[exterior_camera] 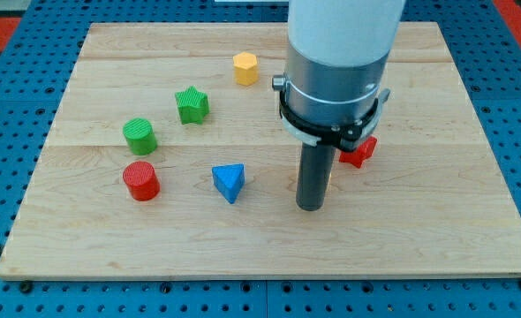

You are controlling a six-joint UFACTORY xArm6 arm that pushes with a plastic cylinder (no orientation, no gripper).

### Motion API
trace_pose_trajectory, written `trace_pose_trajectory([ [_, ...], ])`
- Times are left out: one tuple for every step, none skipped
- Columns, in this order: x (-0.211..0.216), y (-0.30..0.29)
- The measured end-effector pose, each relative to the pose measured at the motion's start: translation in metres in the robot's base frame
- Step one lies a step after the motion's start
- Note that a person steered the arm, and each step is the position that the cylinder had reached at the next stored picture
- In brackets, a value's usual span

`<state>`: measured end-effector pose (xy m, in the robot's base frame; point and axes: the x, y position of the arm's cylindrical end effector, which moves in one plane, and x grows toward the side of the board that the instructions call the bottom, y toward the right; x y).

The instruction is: Push the blue triangle left to the yellow heart

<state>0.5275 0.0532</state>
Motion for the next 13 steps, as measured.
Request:
trace_pose_trajectory([
  [-0.012,0.0],
  [-0.024,0.004],
  [-0.028,0.006],
  [0.021,-0.007],
  [0.025,-0.096],
  [-0.003,-0.12],
  [-0.024,-0.127],
  [-0.029,-0.117],
  [-0.008,-0.104],
  [-0.025,-0.098],
  [-0.045,-0.087],
  [-0.05,-0.087],
  [0.0,-0.098],
])
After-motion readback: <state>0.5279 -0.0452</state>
